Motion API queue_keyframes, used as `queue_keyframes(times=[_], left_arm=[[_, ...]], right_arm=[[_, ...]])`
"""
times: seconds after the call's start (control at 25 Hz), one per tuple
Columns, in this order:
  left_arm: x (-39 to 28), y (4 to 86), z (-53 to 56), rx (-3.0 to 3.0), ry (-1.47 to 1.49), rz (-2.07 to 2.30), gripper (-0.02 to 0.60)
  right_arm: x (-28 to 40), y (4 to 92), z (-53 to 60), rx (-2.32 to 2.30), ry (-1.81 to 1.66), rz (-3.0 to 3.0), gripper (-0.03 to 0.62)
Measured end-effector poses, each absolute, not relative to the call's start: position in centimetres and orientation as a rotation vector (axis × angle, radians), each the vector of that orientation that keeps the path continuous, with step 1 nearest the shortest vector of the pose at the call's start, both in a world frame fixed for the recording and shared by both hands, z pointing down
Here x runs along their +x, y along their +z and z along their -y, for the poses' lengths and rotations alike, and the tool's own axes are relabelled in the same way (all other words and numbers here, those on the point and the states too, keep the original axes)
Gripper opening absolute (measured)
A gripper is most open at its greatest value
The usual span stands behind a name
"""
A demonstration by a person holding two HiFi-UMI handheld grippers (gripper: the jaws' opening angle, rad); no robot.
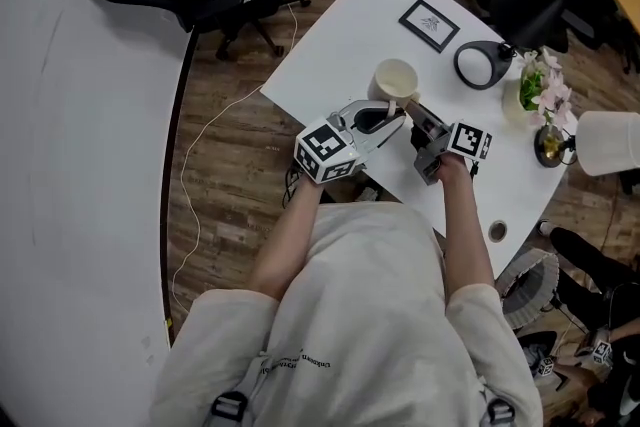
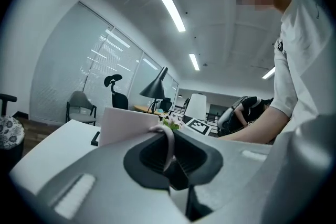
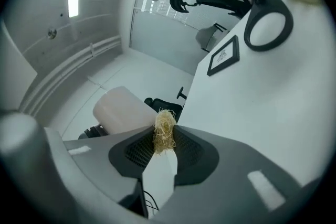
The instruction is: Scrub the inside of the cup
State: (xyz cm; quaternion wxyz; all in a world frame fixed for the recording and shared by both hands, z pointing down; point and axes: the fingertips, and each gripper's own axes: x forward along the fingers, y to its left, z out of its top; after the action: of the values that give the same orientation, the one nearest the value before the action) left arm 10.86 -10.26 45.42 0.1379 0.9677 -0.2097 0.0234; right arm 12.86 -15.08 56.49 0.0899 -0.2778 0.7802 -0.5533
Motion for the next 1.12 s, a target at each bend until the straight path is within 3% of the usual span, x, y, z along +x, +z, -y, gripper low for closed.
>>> queue_keyframes(times=[0.16,0.48,1.12], left_arm=[[10.6,44.3,11.1,2.777,-0.033,0.611,0.017],[10.0,45.4,12.2,2.748,-0.021,0.613,0.017],[14.9,52.1,12.2,2.733,0.239,0.509,0.017]], right_arm=[[10.6,54.2,14.1,-0.568,-1.668,-2.165,0.118],[9.9,54.3,12.1,-0.521,-1.684,-2.256,0.118],[18.0,55.2,10.5,-1.235,-1.395,-2.848,0.120]])
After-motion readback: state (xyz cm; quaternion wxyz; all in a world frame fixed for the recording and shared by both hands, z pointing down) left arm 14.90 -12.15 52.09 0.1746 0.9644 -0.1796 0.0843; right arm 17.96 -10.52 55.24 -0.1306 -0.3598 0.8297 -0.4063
